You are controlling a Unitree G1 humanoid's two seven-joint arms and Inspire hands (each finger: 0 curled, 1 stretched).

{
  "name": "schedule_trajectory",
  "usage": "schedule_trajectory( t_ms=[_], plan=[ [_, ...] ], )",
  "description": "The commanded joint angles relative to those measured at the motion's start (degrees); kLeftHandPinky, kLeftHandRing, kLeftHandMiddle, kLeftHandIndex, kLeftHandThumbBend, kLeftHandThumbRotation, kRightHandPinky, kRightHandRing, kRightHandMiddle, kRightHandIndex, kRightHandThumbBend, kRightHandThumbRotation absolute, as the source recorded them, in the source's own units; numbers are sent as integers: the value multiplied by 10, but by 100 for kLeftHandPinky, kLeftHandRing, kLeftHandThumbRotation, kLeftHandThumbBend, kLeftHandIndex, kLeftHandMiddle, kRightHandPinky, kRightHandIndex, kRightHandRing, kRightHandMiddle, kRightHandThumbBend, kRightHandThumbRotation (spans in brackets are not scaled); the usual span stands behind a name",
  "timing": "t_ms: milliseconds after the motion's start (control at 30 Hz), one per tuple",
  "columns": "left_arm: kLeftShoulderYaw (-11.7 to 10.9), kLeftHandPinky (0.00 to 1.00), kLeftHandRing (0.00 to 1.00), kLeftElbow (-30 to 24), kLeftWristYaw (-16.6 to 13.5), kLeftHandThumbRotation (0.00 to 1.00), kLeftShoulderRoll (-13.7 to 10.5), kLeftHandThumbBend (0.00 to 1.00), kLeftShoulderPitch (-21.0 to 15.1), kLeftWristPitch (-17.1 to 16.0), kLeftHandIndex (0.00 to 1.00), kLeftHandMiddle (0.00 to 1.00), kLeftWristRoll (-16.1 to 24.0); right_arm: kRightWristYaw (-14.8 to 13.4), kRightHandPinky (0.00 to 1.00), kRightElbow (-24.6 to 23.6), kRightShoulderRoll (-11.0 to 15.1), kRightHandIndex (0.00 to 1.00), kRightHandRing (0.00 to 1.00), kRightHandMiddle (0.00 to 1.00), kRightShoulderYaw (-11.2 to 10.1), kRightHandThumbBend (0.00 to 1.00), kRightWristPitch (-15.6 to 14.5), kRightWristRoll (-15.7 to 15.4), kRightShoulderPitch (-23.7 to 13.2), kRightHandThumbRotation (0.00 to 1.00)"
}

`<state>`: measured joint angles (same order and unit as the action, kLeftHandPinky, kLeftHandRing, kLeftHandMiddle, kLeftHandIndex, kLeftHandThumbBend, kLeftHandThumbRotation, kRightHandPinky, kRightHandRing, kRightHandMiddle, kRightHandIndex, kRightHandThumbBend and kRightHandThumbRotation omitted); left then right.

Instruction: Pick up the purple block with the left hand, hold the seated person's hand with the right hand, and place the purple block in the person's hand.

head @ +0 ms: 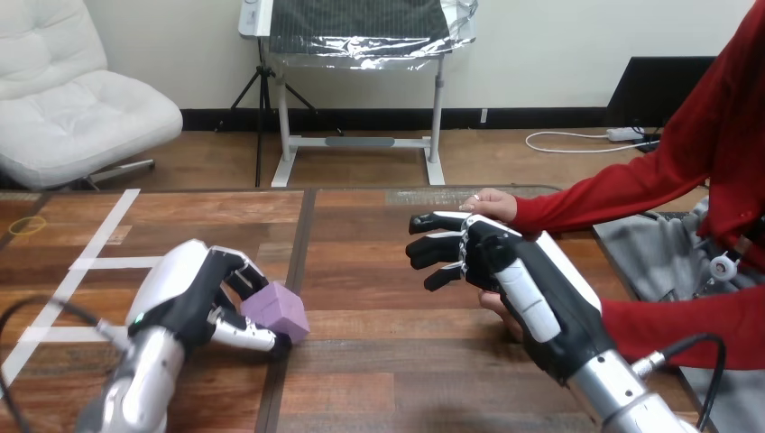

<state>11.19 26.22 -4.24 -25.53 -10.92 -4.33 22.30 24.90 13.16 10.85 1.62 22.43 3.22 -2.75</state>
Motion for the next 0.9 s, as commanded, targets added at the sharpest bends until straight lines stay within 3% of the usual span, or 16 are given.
schedule_trajectory(
  t_ms=[0, 200, 333, 867],
  plan=[
    [-74, 35, 38, -117, -35, 0, 19, 73, 17, -33, 43, 41, -52, -33, 66, 50, 38, 77, 75, 76, -26, 69, 48, -33, -143, 100],
    [-84, 36, 39, -120, -38, 0, 20, 71, 33, -38, 43, 42, -62, -67, 68, 94, 67, 78, 76, 78, -23, 64, 82, -87, -181, 100],
    [-97, 37, 39, -125, -44, 0, 24, 70, 46, -49, 44, 42, -72, -83, 68, 121, 85, 79, 77, 79, -21, 62, 77, -111, -206, 100],
    [-127, 36, 39, -141, -67, 0, 38, 69, 62, -70, 43, 42, -86, -109, 71, 187, 121, 80, 79, 80, -21, 58, 74, -130, -260, 95]
  ],
)
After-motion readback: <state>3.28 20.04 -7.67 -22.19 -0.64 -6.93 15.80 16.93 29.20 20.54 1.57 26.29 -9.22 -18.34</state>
